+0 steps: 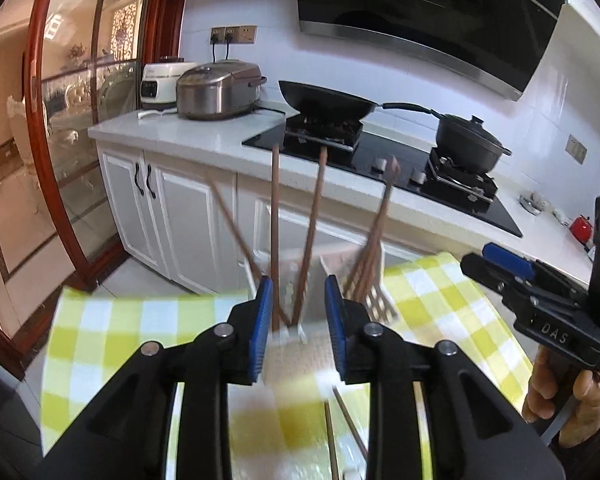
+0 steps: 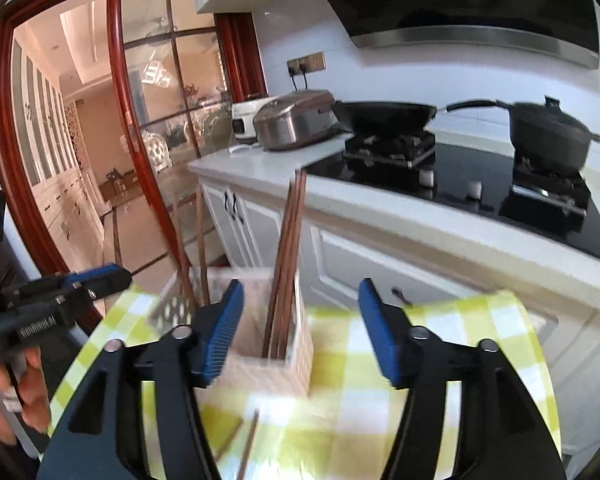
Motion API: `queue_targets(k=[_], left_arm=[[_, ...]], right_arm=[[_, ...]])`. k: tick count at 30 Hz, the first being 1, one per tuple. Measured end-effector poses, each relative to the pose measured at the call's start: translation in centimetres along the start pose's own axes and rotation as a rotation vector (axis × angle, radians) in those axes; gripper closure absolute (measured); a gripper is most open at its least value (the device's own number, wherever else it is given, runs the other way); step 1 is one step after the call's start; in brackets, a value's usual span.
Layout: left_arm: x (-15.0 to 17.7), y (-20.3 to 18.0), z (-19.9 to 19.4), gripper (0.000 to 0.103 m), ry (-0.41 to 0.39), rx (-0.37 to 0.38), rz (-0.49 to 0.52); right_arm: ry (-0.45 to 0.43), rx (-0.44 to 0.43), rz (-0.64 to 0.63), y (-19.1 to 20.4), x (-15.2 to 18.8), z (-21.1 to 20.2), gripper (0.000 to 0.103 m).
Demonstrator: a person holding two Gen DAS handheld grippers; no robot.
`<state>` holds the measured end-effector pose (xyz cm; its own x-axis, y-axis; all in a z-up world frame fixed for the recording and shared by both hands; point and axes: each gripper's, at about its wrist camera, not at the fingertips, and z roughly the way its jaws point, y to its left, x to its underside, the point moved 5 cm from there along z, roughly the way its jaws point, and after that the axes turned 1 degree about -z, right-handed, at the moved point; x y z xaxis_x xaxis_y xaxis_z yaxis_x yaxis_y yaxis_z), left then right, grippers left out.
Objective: Organize utensils
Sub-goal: 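Return the left tool and grasp a brown chopstick while the right tool grasps another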
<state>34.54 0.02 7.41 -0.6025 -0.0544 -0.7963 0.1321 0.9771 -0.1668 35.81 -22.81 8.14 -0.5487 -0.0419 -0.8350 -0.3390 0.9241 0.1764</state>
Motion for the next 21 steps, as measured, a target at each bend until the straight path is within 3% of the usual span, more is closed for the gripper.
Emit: queue_targets(k=[7, 11, 15, 18, 21], left_arm=[[10.7, -1.0, 0.3, 0.077, 0.116, 0.072, -0.017], [15.0, -1.7, 2.4, 0.077, 0.206, 0.087, -0.015], [16.6, -2.4, 4.1, 0.078, 0.263, 0.073, 0.016], [17.2, -2.8, 5.2, 0.078, 0.283, 0.041, 0.055], [17.5, -3.4, 6.5, 0.087, 0.312, 0.029, 0.086]], right_arm=[[0.112, -0.025, -0.061, 1.4, 9.6, 0.1, 0.023], [0.147, 0.015, -0.067, 1.1, 12.4, 1.0, 0.022], [0.187, 0.054, -0.038, 0.0, 13.5, 2.1, 0.022], [0.191, 0.130, -0.055, -0.8, 13.7, 2.2, 0.022], [0.200, 0.148, -0.023, -2.0, 13.9, 2.4, 0.022]])
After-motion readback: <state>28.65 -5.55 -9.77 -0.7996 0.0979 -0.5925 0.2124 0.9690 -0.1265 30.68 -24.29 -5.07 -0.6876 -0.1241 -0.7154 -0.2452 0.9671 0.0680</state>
